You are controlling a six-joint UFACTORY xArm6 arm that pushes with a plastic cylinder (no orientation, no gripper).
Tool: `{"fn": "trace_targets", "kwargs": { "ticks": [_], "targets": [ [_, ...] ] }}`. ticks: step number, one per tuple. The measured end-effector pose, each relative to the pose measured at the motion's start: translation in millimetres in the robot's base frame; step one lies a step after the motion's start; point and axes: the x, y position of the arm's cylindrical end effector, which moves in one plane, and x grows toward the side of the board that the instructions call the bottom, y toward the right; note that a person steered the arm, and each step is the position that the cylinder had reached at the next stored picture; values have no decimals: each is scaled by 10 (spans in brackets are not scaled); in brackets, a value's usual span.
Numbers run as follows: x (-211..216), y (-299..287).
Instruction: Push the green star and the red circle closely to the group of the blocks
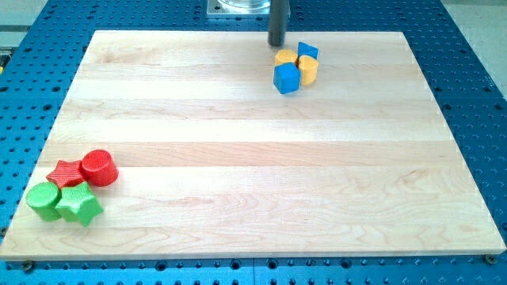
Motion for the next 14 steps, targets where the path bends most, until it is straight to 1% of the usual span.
{"fn": "trace_targets", "kwargs": {
  "ticks": [1,2,3,4,5,6,7,8,9,10,12,13,14],
  "targets": [
    [479,-968],
    [1461,-986],
    [2291,-673],
    [3261,-1117],
    [3761,-1996],
    [3872,-2399],
    [3763,-2796],
    [4022,-2816],
    [3776,-2760],
    [3275,-2453],
    [2713,-1723],
    [2275,-1357],
    [2194,-1398]
  ]
}}
